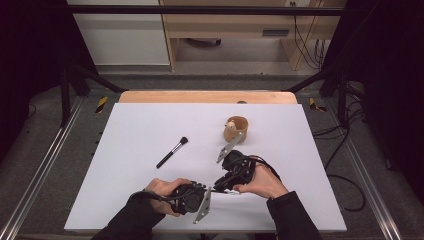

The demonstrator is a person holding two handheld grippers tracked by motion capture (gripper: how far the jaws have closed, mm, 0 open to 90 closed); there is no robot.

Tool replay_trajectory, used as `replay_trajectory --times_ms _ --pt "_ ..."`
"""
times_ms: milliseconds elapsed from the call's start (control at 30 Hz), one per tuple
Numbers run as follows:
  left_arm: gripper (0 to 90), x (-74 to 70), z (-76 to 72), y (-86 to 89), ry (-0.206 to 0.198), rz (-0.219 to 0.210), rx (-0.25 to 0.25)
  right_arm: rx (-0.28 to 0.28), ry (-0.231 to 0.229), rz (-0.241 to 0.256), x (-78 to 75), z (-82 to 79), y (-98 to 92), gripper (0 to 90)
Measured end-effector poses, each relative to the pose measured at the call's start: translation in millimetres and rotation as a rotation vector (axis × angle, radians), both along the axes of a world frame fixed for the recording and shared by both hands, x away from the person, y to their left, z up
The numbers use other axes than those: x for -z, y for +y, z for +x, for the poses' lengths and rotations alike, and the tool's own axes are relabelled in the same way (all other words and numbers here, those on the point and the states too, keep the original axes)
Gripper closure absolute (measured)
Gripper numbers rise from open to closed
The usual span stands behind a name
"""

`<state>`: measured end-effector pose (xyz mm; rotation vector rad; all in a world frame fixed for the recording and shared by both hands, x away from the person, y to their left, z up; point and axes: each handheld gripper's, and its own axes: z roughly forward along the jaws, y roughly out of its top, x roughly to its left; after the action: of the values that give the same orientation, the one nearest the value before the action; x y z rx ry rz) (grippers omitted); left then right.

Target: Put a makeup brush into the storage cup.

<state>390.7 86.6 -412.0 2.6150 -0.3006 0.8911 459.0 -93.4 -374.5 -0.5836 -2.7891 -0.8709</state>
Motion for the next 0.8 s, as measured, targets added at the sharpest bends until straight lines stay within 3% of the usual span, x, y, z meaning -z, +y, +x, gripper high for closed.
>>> replay_trajectory --times_ms 133,467,800 --pt "84.4 -1.2 3.8 4.0 0.02 -0.024 -0.042 0.071 -0.069 0.054 -8.3 1.5 -11.9 71.0" --pt "84.4 -1.0 9.3 16.0 0.057 -0.095 -0.15 0.274 -0.229 0.254 -28.0 1.6 -44.1 51.1" --pt "84.4 -2.7 15.6 38.7 0.161 -0.296 -0.306 0.43 -0.32 0.36 -31.6 -4.7 -67.3 32.3"
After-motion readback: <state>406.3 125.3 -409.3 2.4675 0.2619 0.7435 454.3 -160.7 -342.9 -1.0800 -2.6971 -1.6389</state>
